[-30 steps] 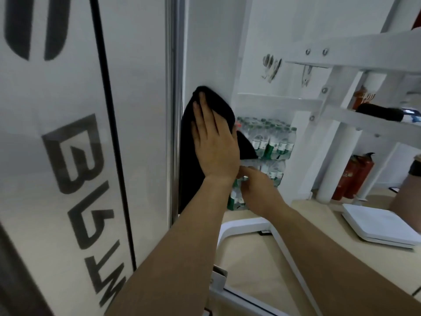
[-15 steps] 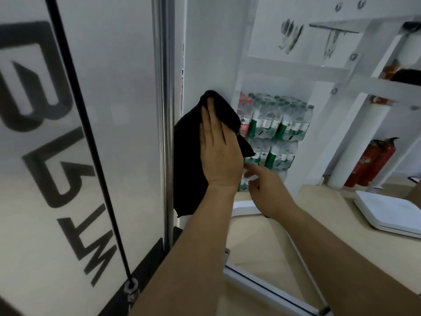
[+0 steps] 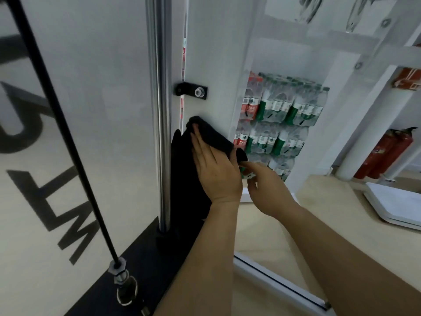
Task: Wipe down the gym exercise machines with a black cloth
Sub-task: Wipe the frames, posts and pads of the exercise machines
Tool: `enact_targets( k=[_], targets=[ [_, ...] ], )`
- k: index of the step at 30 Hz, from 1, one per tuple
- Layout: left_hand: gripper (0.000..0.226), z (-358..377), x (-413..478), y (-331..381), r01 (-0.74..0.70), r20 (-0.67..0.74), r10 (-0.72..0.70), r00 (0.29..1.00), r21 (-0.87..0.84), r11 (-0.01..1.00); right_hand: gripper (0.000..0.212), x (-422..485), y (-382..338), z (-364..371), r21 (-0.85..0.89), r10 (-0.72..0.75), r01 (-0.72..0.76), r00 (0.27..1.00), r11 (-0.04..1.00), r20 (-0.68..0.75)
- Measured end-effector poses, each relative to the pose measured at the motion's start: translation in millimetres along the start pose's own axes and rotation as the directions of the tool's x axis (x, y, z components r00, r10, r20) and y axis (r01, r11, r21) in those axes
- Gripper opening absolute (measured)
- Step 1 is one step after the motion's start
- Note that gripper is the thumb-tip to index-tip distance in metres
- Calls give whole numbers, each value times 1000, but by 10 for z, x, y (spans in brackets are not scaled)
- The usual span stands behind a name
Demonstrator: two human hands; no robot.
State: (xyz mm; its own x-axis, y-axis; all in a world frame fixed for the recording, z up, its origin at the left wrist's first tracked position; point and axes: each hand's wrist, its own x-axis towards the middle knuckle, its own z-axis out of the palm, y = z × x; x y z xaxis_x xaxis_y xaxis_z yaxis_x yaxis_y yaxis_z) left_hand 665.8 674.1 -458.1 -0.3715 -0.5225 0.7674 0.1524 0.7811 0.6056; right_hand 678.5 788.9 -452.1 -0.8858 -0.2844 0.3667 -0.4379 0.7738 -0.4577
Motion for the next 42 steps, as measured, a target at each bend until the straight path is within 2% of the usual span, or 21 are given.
enact_targets(
  k=[5, 10, 13, 16, 19, 21, 24, 26, 29, 37, 42],
  targets=[
    [86, 104, -343, -189, 167, 37, -164, 986, -91, 982, 53, -153, 231, 262, 2, 60, -60, 996, 998, 59],
    [94, 89, -680, -329, 353, 110, -340, 934, -149, 924, 56, -340, 335, 438, 15, 58, -60, 992, 998, 116],
    [94, 74, -648, -277, 351, 125, -333, 935, -167, 921, 53, -347, 443, 458, 3, 66, -67, 993, 998, 96],
    [90, 132, -632, -301, 299, 73, -291, 954, -165, 940, 51, -342, 543, 573, 13, 72, -73, 995, 997, 66],
    [84, 212, -798, -344, 357, 39, -356, 934, -194, 914, 54, -385, 638, 819, 10, 18, -19, 995, 1000, 93],
    [81, 238, -986, -399, 402, 67, -397, 915, -227, 887, 55, -449, 719, 997, 5, -12, 11, 992, 1000, 126],
    [71, 266, -1257, -488, 564, 232, -516, 825, -269, 781, 56, -578, 866, 1226, -1, 11, -11, 986, 1000, 167],
    [63, 310, -1415, -582, 655, 304, -587, 750, -224, 722, 54, -687, 977, 1371, 12, 17, -19, 980, 1000, 197],
    [61, 344, -1593, -736, 680, 303, -622, 722, -145, 719, 50, -819, 1135, 1560, 27, 23, -30, 977, 999, 212],
    [63, 452, -2252, -1201, 755, 298, -704, 644, -100, 648, 62, -1056, 1357, 1996, 70, 46, -60, 980, 996, 196],
    [58, 434, -2573, -1287, 846, 291, -800, 525, -80, 527, 57, -1312, 1414, 2170, 91, 61, -84, 972, 992, 228]
  ],
)
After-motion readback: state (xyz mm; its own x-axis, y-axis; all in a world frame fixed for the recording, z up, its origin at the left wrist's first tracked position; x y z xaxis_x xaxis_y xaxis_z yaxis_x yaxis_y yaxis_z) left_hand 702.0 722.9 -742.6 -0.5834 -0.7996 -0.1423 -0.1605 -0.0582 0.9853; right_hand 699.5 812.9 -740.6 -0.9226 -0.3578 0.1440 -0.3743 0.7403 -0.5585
